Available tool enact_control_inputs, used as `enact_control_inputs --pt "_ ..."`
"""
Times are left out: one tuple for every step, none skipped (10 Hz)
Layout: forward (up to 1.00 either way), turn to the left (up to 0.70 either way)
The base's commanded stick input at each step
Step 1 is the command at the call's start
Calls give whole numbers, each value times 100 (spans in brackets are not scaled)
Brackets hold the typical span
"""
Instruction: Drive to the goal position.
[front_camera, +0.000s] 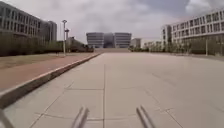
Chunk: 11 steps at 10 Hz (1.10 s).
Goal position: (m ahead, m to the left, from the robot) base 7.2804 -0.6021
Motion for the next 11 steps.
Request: enact_control_inputs --pt "70 0" --pt "70 0" --pt "70 0" --pt "70 0" --pt "70 0" --pt "70 0" --pt "70 0" --pt "70 0" --pt "70 0" --pt "70 0" --pt "70 0"
